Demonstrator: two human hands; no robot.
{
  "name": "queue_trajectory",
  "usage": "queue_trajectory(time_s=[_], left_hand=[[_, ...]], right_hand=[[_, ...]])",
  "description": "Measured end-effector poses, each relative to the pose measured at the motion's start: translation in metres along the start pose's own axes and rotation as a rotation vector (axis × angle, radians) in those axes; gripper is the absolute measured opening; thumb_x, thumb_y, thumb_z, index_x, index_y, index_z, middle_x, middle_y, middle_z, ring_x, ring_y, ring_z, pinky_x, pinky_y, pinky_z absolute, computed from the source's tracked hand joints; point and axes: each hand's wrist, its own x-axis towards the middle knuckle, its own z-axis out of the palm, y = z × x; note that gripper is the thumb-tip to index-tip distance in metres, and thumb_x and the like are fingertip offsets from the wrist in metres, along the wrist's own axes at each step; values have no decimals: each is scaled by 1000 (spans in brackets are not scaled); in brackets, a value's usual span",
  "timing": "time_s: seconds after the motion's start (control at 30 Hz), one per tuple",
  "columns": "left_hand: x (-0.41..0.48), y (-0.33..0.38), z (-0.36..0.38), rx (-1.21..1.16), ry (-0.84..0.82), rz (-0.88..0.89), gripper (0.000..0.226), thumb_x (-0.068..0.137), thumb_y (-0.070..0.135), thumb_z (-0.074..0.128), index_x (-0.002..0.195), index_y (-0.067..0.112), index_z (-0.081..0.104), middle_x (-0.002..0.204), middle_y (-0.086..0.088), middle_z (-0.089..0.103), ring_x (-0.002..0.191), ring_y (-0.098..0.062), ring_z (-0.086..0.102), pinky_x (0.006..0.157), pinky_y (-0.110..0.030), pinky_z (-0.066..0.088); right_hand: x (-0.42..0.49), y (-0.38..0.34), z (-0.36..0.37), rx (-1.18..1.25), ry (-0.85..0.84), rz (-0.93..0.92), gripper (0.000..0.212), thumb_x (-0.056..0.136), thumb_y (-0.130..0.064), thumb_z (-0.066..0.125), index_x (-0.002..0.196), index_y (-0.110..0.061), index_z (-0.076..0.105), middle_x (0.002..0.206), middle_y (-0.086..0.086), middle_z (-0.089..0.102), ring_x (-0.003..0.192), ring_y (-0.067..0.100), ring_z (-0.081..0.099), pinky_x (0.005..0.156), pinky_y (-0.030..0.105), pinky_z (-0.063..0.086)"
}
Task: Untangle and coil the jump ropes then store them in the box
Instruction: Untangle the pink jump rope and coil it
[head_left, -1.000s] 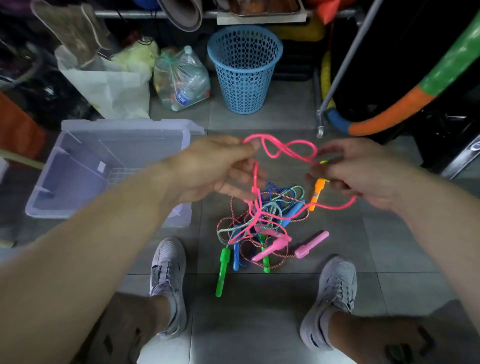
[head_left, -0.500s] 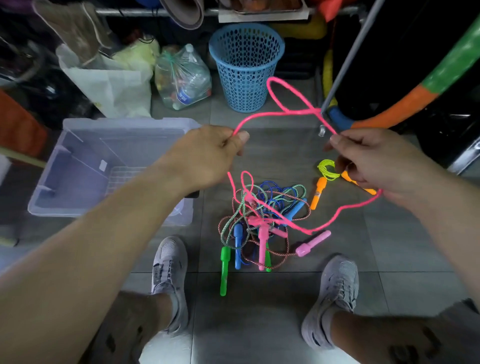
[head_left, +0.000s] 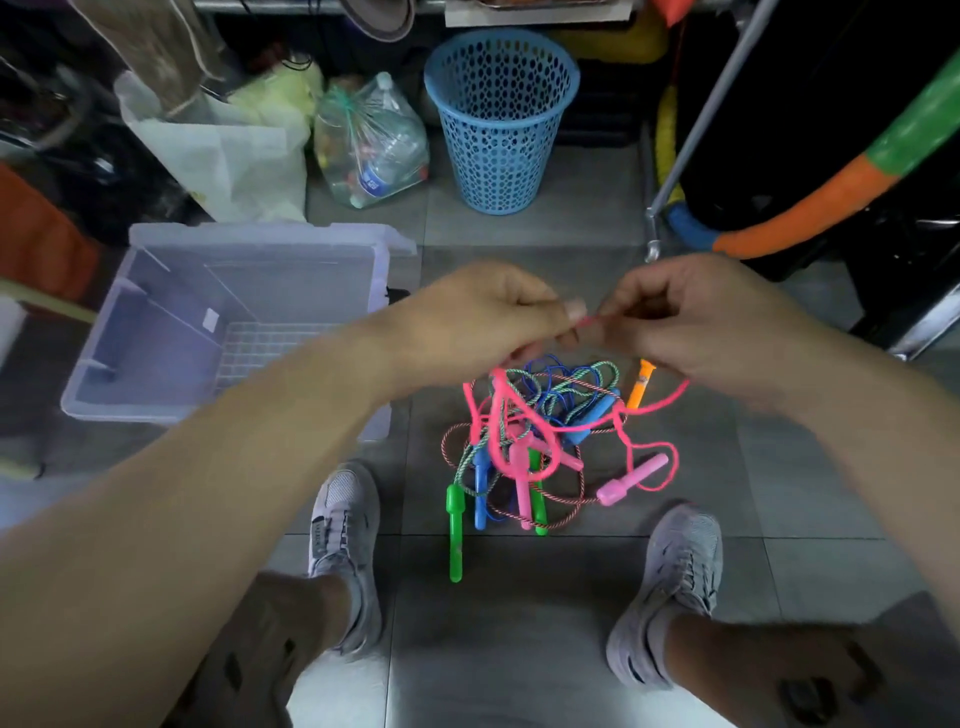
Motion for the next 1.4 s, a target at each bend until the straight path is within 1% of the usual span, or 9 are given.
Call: queue_trajectory(time_s=[0.17, 0.37, 0.53, 0.7, 0.93, 1.03, 1.13, 1.23, 1.4], left_hand=[[2, 9, -25, -583, 173, -125, 36, 100, 26, 50, 64, 21, 45, 46, 12, 26, 40, -5, 20, 45, -22, 9], [7, -7, -48, -1130, 580, -56, 41, 107, 31, 38, 68, 22, 47, 55, 9, 40, 47, -7, 29, 48, -21, 18], [9, 8, -35, -1044, 434, -8, 23, 106, 16, 36, 93, 16, 55, 94, -4, 76, 58, -5, 50, 44, -18, 25], [-2, 41, -23, -1501, 119, 53, 18, 100, -1, 34, 111, 4, 48, 115, -18, 69, 71, -10, 54, 47, -16, 30], [11, 45, -31, -1843, 112, 40, 48, 87, -19, 26, 133, -11, 35, 106, -34, 62, 80, -16, 55, 45, -17, 44], [15, 35, -34, -1359, 352, 18, 36, 94, -12, 36, 128, -3, 46, 113, -19, 70, 76, -16, 65, 39, -16, 36], [14, 22, -26, -522, 589, 29, 17, 98, -1, 48, 108, 8, 58, 92, -10, 74, 63, -6, 64, 42, -13, 36], [7, 14, -10, -208, 393, 28, 25, 105, 23, 49, 98, 3, 62, 88, -10, 67, 58, -6, 55, 49, -9, 39], [2, -10, 9, 244, 160, 147, 52, 82, 38, 80, 126, 21, 58, 99, 20, 62, 90, 3, 59, 81, -6, 41]], right_hand=[[0, 27, -8, -335, -145, 103, 23, 86, -26, 76, 75, -10, 64, 63, 9, 70, 55, 17, 65, 62, 35, 53], [2, 45, -13, -289, -1, 152, 17, 96, -25, 63, 82, -16, 61, 70, 3, 74, 70, 24, 69, 75, 49, 56], [4, 19, 0, 4, 211, -30, 20, 99, -32, 60, 80, -23, 62, 57, 1, 54, 44, 10, 47, 49, 28, 40], [-7, 4, 28, -122, -147, 80, 43, 81, -44, 78, 121, -40, 63, 53, -5, 58, 46, 3, 52, 58, 19, 45], [-6, 5, 54, -133, -206, 28, 17, 95, -30, 66, 83, -19, 72, 66, -1, 72, 46, 4, 54, 50, 13, 40], [-3, 8, 43, -148, -83, 101, 22, 98, -30, 59, 81, -20, 71, 53, -18, 65, 40, 2, 47, 50, 17, 36], [5, 14, 30, 368, 35, 91, 25, 97, -24, 59, 77, -15, 71, 74, 1, 75, 36, 8, 34, 40, 20, 25], [10, 14, 18, 808, 21, 155, 22, 88, -26, 59, 75, -12, 69, 78, 7, 74, 31, 2, 27, 34, 12, 16], [7, 10, 13, 901, -93, 290, 21, 89, -29, 56, 76, -14, 62, 72, -2, 69, 30, -1, 28, 33, 14, 8]])
